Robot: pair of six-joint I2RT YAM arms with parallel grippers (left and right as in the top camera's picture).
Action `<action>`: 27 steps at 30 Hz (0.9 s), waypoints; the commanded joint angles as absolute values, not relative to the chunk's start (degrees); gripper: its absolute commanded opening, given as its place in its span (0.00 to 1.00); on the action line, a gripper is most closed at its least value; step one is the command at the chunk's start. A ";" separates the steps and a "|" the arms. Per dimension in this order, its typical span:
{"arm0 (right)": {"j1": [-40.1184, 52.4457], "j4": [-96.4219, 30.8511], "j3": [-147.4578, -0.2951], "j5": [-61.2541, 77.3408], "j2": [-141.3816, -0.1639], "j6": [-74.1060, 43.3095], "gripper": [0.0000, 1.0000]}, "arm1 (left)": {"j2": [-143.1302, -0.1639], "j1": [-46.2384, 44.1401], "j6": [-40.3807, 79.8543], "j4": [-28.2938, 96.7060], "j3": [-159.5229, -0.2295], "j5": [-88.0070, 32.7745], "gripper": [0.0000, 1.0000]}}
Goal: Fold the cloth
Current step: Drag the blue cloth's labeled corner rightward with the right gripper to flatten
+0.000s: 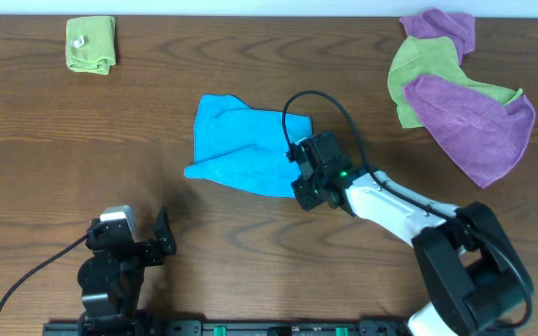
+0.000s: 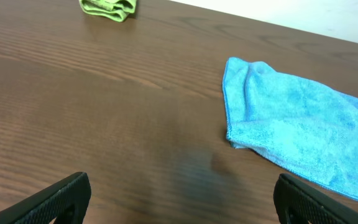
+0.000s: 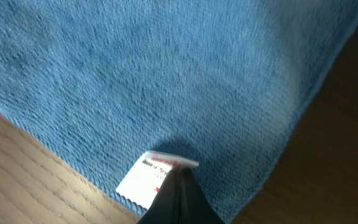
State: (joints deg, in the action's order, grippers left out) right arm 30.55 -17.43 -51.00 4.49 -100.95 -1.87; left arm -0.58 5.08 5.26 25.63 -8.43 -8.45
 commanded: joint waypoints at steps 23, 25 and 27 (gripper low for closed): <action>17.96 -36.45 -50.59 5.85 -103.18 -6.39 0.01 | -0.21 4.84 4.45 25.89 -7.40 -8.58 0.96; 18.09 -36.47 -50.78 8.36 -102.17 -6.39 0.01 | -0.21 4.84 4.45 25.89 -7.40 -8.58 0.95; 18.06 -36.95 -51.44 10.31 -100.25 -6.39 0.01 | -0.21 4.84 4.45 25.89 -7.40 -8.58 0.95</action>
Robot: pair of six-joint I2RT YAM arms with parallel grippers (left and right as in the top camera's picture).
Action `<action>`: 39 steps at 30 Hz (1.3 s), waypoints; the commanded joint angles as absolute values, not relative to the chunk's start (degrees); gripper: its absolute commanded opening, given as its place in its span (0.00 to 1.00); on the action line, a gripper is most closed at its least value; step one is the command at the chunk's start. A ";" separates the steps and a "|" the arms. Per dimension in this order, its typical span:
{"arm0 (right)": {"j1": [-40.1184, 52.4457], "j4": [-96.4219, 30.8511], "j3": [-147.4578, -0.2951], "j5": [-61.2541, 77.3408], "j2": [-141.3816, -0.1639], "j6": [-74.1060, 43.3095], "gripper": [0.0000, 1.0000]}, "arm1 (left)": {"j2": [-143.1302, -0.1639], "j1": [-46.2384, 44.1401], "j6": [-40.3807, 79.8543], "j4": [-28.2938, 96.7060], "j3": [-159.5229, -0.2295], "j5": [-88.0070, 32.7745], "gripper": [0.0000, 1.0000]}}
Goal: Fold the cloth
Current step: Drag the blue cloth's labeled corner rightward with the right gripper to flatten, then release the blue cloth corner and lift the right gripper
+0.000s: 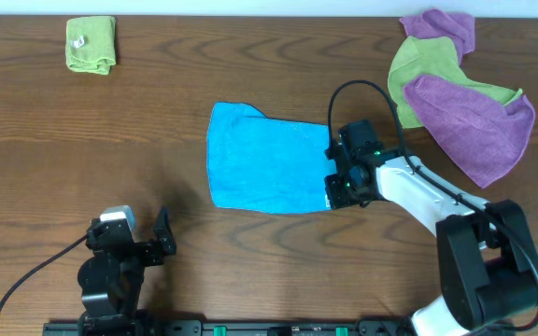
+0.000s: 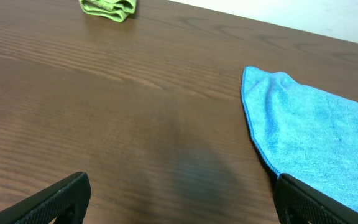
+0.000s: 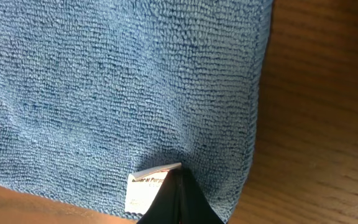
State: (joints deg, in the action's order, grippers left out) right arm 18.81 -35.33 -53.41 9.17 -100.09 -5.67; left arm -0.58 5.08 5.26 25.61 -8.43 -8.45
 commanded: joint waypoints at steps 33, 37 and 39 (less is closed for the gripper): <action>17.54 -43.97 -51.09 17.30 -81.89 -4.08 0.56 | -0.21 4.84 4.45 25.87 -7.40 -8.58 0.95; 17.54 -45.08 -51.11 19.90 -81.87 -4.25 0.59 | -0.21 4.84 8.54 25.85 -7.40 -11.00 0.95; 17.54 -46.50 -51.11 19.97 -81.84 -4.25 0.58 | -0.21 4.84 18.96 25.85 -7.40 -15.81 0.95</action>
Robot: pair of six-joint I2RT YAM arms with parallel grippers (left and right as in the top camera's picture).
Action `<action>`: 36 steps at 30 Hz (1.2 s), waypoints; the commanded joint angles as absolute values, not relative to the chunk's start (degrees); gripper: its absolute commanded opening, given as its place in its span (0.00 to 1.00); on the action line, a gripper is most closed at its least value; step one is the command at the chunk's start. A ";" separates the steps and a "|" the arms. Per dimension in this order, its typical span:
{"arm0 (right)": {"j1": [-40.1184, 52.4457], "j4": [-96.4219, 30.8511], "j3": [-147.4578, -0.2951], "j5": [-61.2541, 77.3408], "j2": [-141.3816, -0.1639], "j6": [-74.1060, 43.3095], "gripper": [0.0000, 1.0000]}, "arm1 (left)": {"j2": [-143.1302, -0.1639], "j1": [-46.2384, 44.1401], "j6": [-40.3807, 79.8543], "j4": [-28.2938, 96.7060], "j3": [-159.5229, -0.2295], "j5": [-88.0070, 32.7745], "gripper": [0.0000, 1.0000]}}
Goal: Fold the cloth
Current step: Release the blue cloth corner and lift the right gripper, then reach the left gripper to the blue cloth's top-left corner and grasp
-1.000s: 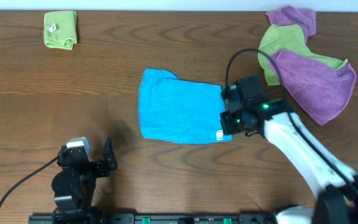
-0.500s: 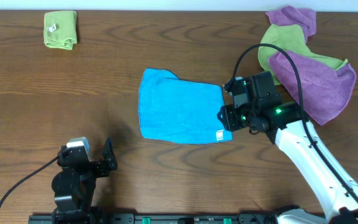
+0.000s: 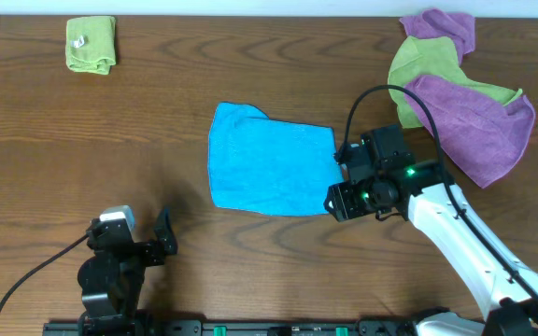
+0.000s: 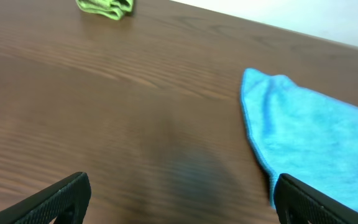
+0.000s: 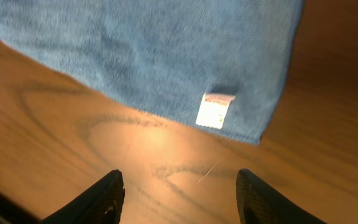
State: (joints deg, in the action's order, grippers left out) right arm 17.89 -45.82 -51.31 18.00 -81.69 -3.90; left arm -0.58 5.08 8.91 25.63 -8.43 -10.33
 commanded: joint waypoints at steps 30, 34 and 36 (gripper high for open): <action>4.10 -34.26 -54.74 32.18 -88.79 -0.03 0.67 | -20.05 4.78 38.63 4.78 -8.29 -34.15 0.96; 4.10 -33.28 -55.70 32.14 -88.86 0.49 0.68 | -33.63 3.88 32.49 0.32 -12.86 -34.09 0.97; 4.10 -32.77 -56.71 32.16 -88.88 0.51 0.68 | -45.23 0.93 25.80 0.19 -19.57 -32.86 0.97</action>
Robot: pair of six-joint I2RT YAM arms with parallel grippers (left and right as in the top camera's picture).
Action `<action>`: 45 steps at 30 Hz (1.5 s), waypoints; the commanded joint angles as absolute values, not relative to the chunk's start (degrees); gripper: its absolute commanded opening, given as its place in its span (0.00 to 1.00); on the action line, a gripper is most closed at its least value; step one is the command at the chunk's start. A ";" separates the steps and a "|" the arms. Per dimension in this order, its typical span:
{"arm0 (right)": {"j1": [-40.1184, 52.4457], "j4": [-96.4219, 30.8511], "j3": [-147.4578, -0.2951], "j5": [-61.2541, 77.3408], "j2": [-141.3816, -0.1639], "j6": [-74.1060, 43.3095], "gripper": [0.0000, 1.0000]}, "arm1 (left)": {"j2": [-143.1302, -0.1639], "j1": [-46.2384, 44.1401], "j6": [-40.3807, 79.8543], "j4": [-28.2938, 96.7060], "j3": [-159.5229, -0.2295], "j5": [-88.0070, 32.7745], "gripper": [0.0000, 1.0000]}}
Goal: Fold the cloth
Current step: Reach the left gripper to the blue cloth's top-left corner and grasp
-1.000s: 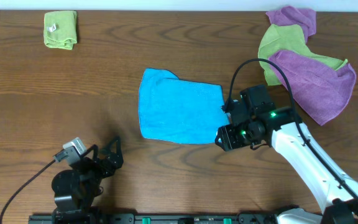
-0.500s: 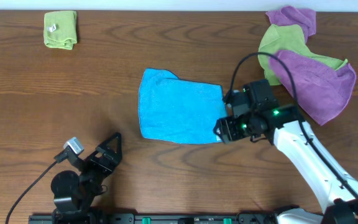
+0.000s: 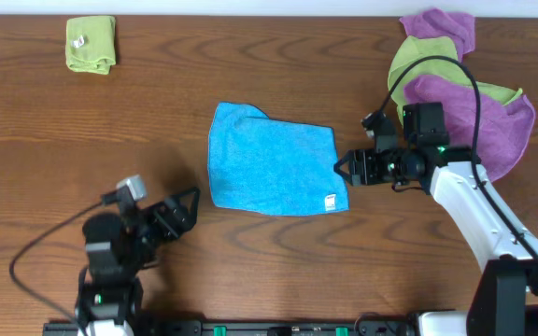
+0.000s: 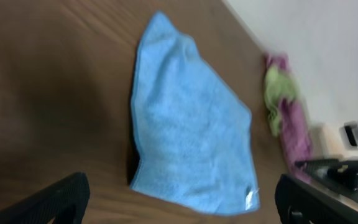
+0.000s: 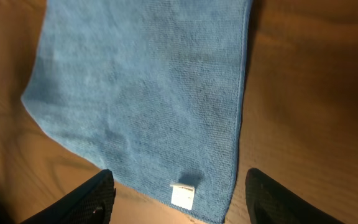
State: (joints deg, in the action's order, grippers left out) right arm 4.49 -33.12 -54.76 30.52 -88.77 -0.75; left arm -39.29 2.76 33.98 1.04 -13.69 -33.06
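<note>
The blue cloth lies spread flat in one layer mid-table, with a white tag at its near right corner. My right gripper hangs open just off the cloth's right edge; the right wrist view looks down on the cloth and tag between its fingers. Close to the cloth's near left corner, my left gripper is open and points at the cloth. Neither gripper holds anything.
A small folded green cloth sits at the far left. A heap of purple and green cloths lies at the far right, behind the right arm, and shows in the left wrist view as well.
My right gripper, still open, has moved from the cloth's near right corner up to its right edge. The left arm has left its resting spot and now faces the cloth's near left corner.
The cloth lay rumpled with my right gripper shut on its corner by the tag. Then it lay drawn out flat to the right, still held. Then the gripper was open over that corner. Now the right gripper is further back and the left one is near the cloth.
</note>
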 commanded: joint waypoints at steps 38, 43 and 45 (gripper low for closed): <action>2.66 -27.51 -58.24 32.36 -89.21 -0.21 0.01 | -111.48 -17.65 7.20 -0.97 -68.38 2.76 0.06; 2.66 -27.86 -58.24 32.88 -89.21 -0.19 0.01 | -115.39 -17.65 7.20 -4.97 -68.38 3.31 0.06; 2.66 -28.18 -58.24 32.93 -89.21 -0.19 0.01 | -116.53 -17.65 7.20 -5.78 -68.38 3.38 0.05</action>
State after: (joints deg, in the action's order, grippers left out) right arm 2.81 -27.97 -57.30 31.70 -88.79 -0.19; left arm -114.50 -17.74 8.08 -5.13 -67.35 1.91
